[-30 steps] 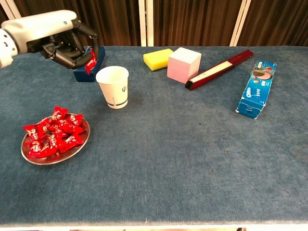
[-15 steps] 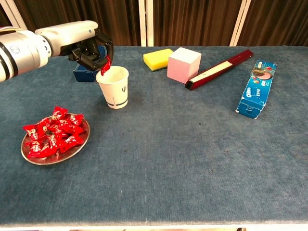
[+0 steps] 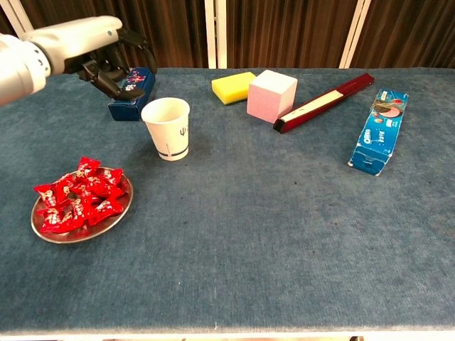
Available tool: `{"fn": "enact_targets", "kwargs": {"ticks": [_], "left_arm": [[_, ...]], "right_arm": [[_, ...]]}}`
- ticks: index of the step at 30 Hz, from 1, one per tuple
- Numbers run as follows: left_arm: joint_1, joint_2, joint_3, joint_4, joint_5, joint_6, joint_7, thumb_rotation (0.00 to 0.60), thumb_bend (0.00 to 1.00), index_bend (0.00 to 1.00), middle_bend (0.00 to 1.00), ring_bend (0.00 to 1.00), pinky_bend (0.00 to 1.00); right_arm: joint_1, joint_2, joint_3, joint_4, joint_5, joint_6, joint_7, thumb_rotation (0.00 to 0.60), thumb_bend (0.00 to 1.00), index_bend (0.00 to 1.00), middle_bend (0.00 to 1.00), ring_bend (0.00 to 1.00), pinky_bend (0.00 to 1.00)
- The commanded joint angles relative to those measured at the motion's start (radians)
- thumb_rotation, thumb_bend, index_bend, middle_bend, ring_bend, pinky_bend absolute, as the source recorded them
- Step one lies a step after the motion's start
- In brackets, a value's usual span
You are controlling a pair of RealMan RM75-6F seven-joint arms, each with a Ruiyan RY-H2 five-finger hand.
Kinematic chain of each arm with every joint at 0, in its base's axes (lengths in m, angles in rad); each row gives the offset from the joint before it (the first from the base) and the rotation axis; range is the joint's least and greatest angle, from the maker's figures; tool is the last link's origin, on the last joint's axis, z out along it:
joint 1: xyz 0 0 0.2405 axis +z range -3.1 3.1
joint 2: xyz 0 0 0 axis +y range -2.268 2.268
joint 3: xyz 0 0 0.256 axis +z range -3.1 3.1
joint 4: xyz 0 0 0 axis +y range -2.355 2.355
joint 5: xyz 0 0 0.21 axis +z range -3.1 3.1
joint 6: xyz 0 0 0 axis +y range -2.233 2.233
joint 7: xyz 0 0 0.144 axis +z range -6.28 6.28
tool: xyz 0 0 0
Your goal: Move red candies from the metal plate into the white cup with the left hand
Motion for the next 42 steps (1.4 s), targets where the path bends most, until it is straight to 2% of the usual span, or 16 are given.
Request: {"fn": "enact_targets", "kwargs": {"ticks": [1,4,8,13,29,42], "left_arm": [[0.085,0.08,0.043,-0.078,0.094,0.109,-0.07,0.6,0.26,0.36,0.93,0.87,0.85],[0.141,0.123,0.101,-0.099,0.168,0.167,-0.104,0.6,0.26,0.36,0.93,0.87,0.85],[0.181,0.144,0.186,-0.096,0.24,0.176,-0.083,0.6,0.18,0.36,0.93,0.87,0.85],[0.185,0.109,0.23,-0.066,0.258,0.133,-0.034,0.6,0.16,0.37,0.93,0.87,0.85],[0.173,0.048,0.257,-0.005,0.197,0.008,0.082,0.6,0.2,0.41,0.93,0.87,0.85],[0.17,0.032,0.248,0.02,0.18,-0.023,0.069,0.6,0.31,0.45,0.93,0.87,0.85]], "right_arm": [[0.001,0.001,0.002,0.001,-0.003,0.003,0.001,0.6,0.11,0.0,0.02,0.0,0.0],[0.005,-0.002,0.003,0.002,-0.006,0.0,0.002,0.6,0.11,0.0,0.02,0.0,0.0],[0.009,-0.004,-0.001,-0.001,-0.011,-0.007,-0.002,0.6,0.11,0.0,0.02,0.0,0.0],[0.009,-0.001,-0.002,-0.011,-0.017,-0.003,-0.015,0.6,0.11,0.0,0.02,0.0,0.0],[0.005,0.001,-0.006,-0.02,-0.016,-0.001,-0.023,0.6,0.11,0.0,0.02,0.0,0.0],[0.008,-0.002,-0.004,-0.019,-0.009,-0.006,-0.025,0.6,0.11,0.0,0.02,0.0,0.0]]}}
